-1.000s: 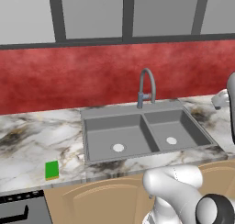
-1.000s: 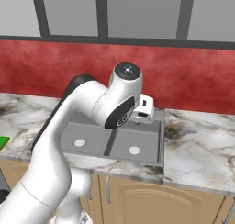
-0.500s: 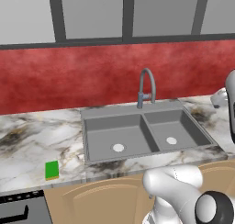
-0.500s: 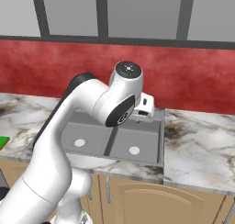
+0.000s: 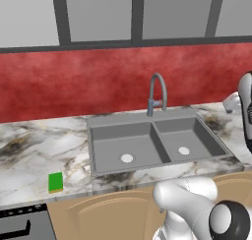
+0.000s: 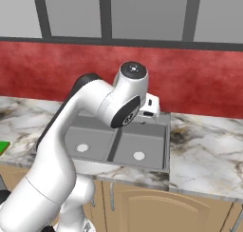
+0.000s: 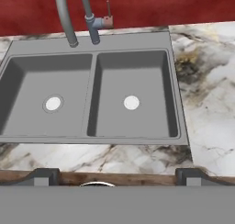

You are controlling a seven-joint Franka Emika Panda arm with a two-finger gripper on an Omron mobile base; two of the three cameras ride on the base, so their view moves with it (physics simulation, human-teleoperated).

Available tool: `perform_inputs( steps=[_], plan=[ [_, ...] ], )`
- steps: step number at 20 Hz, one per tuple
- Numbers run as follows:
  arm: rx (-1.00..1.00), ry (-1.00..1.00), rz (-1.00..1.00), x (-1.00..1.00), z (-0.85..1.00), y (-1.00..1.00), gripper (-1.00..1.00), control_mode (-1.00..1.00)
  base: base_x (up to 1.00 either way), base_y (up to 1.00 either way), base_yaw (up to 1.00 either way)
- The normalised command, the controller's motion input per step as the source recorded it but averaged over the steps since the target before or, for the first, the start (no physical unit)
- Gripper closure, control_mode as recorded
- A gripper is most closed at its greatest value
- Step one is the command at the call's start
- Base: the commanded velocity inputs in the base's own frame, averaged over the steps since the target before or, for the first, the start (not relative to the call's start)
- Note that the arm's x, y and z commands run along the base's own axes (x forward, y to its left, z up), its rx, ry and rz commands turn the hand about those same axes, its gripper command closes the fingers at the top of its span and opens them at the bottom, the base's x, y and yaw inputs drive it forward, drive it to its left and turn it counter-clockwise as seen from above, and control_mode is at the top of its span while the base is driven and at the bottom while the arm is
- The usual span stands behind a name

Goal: Soak the sponge with water for a few seconds and then drop it inside the sink.

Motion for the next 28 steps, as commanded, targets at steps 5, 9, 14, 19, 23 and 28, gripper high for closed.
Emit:
perform_inputs(
  steps=[5, 9, 14, 19, 23, 28],
  plan=[
    [0.00, -0.08, 0.00, 0.42, -0.06, 0.07, -1.00, -1.00, 0.00, 0.00, 0.00],
    [0.00, -0.10, 0.00, 0.56, 0.00, 0.00, -1.00, -1.00, 0.00, 0.00, 0.00],
    [0.00, -0.10, 0.01, 0.51, -0.04, 0.00, -1.00, -1.00, 0.00, 0.00, 0.00],
    [0.00, -0.03, 0.02, 0.31, 0.00, 0.00, -1.00, -1.00, 0.00, 0.00, 0.00],
    [0.00, -0.02, 0.02, 0.24, 0.00, 0.00, -1.00, -1.00, 0.00, 0.00, 0.00],
    [0.00, -0.05, 0.02, 0.18, 0.00, 0.00, -1.00, -1.00, 0.00, 0.00, 0.00]
  ],
)
